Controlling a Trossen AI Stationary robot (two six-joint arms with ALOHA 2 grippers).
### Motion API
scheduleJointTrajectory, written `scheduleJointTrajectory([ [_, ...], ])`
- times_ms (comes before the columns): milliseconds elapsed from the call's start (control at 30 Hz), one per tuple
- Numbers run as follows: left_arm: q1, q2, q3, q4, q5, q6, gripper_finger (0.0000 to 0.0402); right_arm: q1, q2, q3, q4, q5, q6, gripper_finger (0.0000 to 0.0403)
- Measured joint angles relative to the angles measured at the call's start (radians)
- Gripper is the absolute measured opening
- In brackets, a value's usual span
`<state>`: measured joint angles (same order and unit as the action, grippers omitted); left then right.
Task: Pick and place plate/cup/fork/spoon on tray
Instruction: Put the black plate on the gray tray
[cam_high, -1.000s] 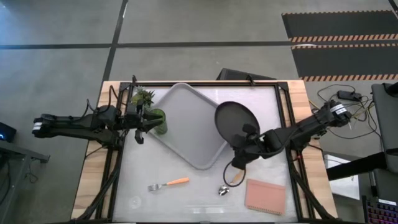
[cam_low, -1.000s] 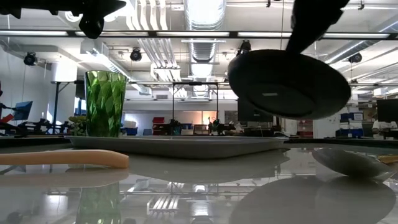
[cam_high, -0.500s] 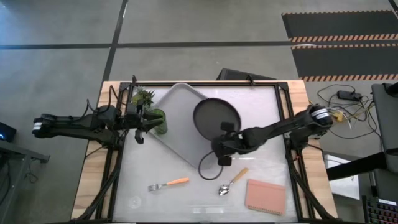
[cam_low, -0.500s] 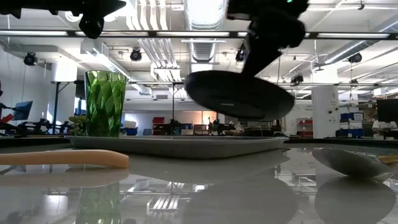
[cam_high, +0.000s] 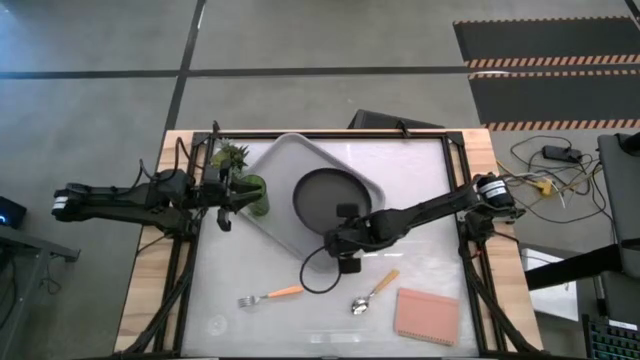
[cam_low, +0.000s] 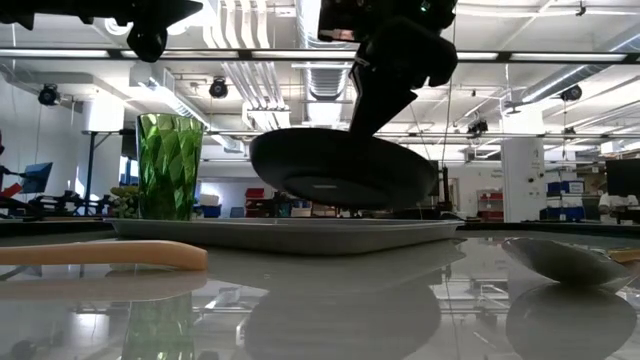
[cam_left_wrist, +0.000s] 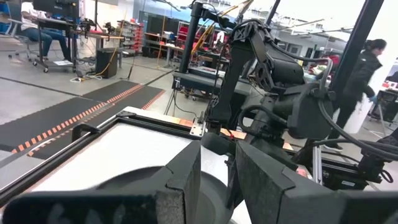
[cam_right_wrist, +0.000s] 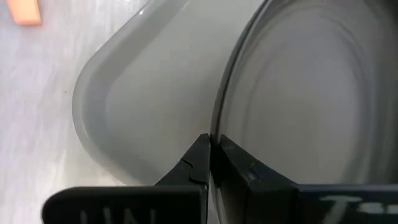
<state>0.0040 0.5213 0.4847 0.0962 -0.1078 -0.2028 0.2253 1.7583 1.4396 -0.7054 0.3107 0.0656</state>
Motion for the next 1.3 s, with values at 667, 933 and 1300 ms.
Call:
scheduleJointTrajectory([
  [667, 0.000, 0.000, 0.000, -0.002, 0.004, 0.000, 0.0085, -0.004, 0.096, -0.007, 0.070, -0.002, 0.024, 0.0008],
  [933, 0.000, 0.001, 0.000, -0.001, 0.005, 0.000, 0.0085, -0.013, 0.124, -0.007, 0.096, 0.000, 0.028, 0.0008],
  [1300, 0.000, 0.002, 0.000, -0.001, 0.007, 0.000, 0.0085, -0.020, 0.127, -0.009, 0.111, -0.023, 0.075, 0.0008],
])
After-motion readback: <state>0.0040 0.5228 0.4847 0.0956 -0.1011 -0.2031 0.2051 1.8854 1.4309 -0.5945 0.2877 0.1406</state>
